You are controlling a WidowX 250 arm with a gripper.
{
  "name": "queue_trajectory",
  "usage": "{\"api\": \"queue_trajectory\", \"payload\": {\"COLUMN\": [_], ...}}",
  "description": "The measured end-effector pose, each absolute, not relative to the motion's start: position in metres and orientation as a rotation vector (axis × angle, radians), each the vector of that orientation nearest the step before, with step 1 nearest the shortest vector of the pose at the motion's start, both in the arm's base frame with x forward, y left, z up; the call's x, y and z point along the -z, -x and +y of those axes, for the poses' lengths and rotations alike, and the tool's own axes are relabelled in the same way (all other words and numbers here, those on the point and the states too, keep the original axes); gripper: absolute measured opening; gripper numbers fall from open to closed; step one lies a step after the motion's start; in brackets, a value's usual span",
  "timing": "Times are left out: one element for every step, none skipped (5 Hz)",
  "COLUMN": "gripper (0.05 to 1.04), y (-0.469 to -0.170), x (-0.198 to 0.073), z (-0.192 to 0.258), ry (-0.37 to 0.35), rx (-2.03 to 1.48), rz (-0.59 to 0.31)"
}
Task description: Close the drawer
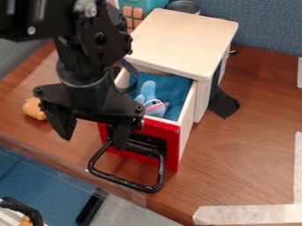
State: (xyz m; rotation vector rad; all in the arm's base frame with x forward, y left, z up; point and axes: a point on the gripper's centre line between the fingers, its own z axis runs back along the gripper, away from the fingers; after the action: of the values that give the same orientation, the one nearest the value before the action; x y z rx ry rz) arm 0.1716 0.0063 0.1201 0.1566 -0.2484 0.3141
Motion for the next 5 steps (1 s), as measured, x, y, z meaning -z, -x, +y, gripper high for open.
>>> {"api": "queue_trajectory", "payload": {"gripper": [0.999,1.0,1.0,1.0,1.0], "y": [-0.169,-0.166,-0.164,-0.162,-0.158], "x": [-0.117,-0.118,-0.113,-0.11,-0.098], "z": [0.007,0.003,0.0,-0.003,-0.006], "ry": [-0.161,-0.153,-0.174,-0.172,-0.128], "rx": [-0.313,-0.287,-0.254,-0.237,-0.214], "rz": [-0.235,-0.261,-0.254,-0.268,-0.261]}}
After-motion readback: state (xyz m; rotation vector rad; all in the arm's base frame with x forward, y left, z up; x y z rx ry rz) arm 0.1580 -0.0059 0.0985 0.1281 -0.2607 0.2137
